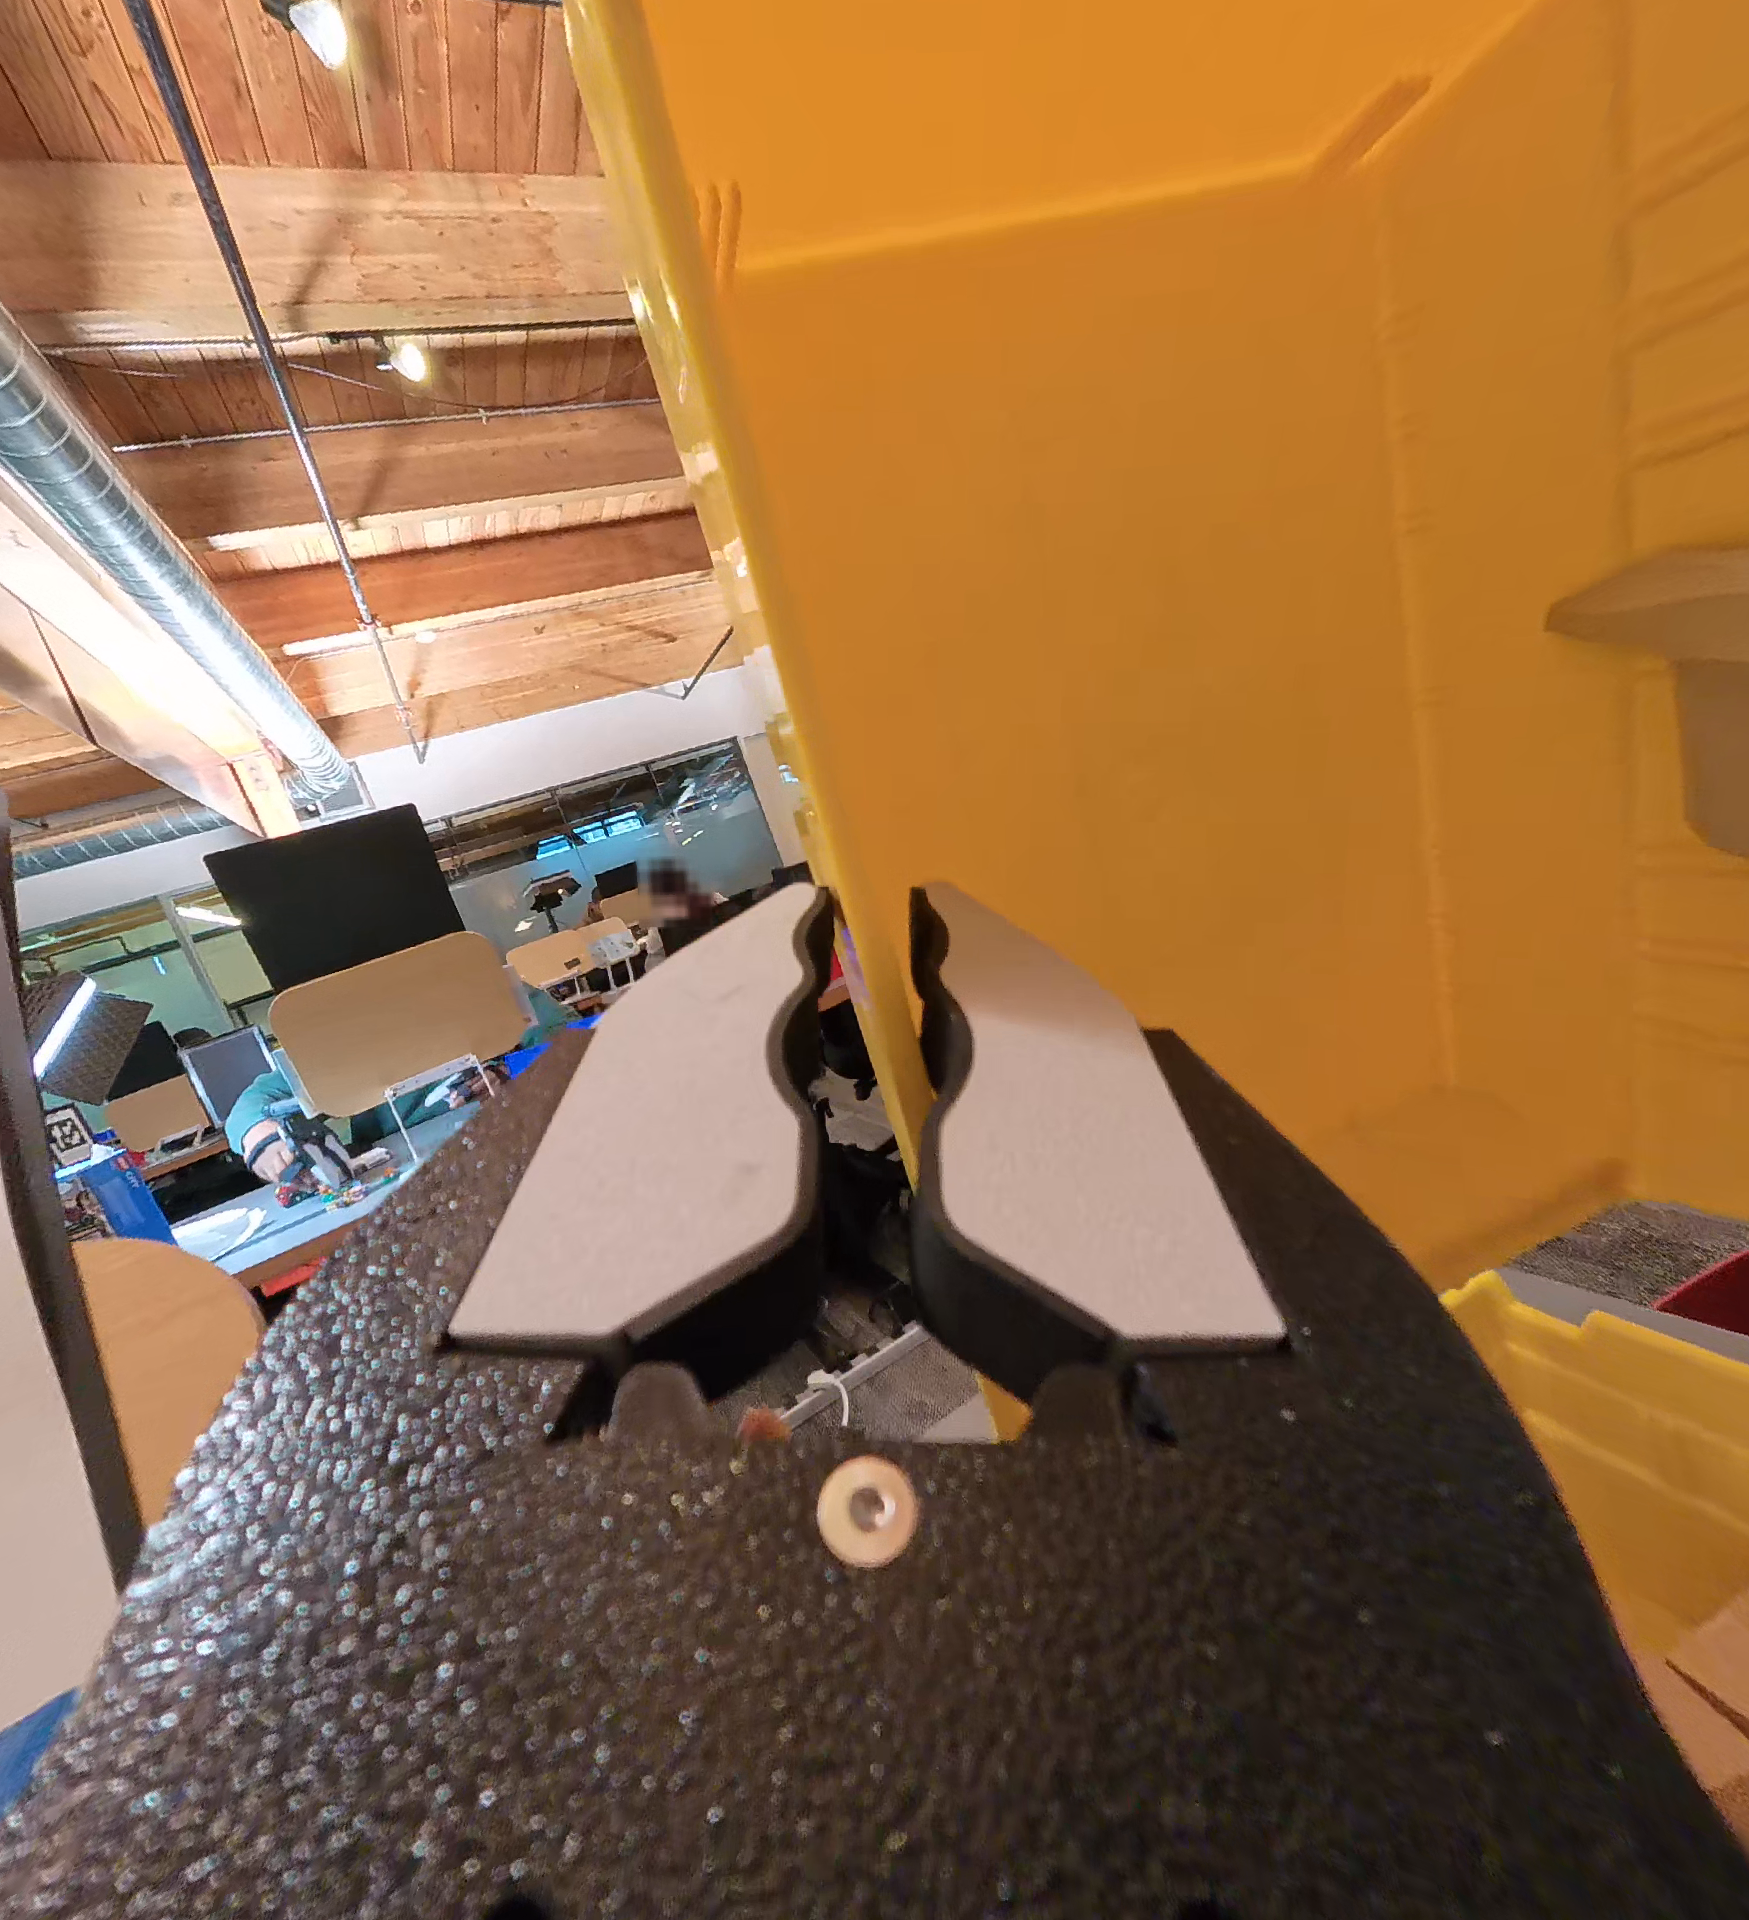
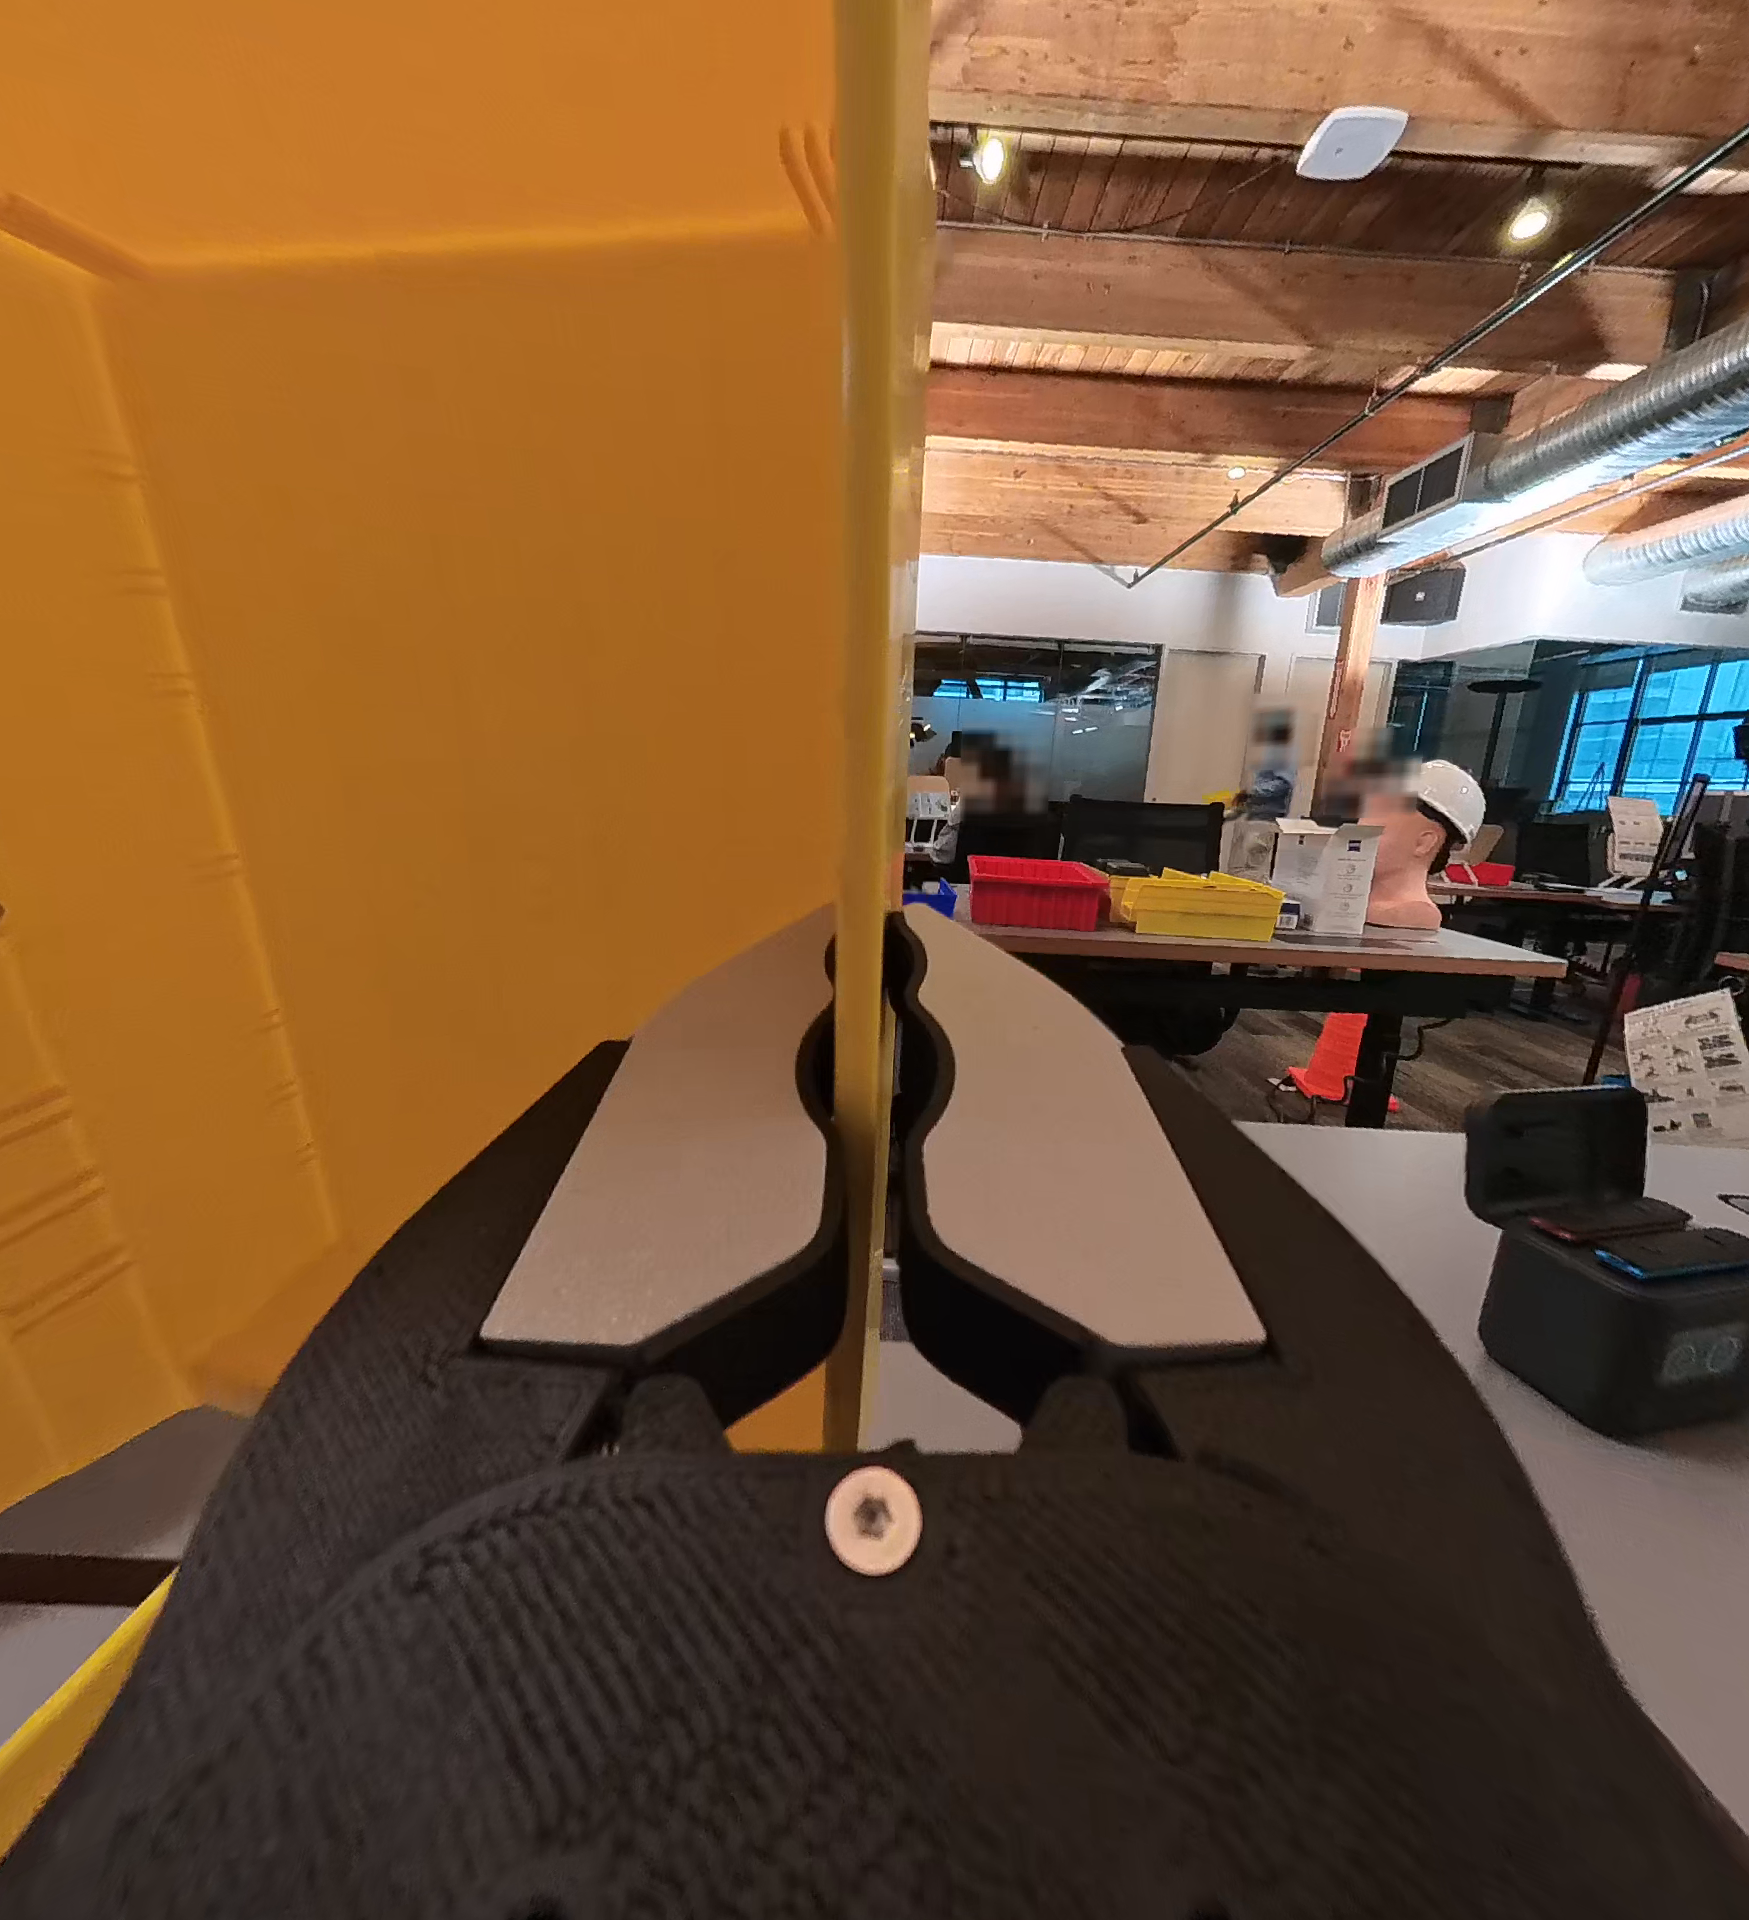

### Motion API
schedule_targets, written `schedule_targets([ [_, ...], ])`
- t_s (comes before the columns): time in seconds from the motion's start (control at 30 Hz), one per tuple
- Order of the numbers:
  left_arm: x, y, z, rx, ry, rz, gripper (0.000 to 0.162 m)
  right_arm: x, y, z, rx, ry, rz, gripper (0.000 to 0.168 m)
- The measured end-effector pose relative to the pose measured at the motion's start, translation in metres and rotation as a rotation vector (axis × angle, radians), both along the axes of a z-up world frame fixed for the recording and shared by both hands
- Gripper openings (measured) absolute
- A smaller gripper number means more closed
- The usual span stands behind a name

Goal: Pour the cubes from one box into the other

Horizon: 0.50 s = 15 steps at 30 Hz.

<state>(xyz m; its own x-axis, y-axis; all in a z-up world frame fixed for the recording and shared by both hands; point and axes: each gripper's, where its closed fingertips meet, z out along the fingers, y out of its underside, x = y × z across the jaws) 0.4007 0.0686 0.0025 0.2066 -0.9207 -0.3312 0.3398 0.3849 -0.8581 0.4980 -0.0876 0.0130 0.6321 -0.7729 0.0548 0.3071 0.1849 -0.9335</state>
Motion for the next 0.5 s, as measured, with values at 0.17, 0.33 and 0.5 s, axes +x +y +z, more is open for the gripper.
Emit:
schedule_targets([
  [0.17, -0.006, 0.009, -0.005, -0.045, 0.070, 0.010, 0.012, -0.007, 0.009, -0.005, -0.072, 0.061, -0.008, 0.004],
  [0.33, -0.025, 0.028, -0.006, -0.111, 0.228, 0.043, 0.010, -0.031, 0.024, -0.009, -0.186, 0.184, -0.019, 0.006],
  [0.5, -0.062, 0.055, -0.014, -0.170, 0.438, 0.120, 0.008, -0.068, 0.051, -0.026, -0.338, 0.377, -0.036, 0.005],
])
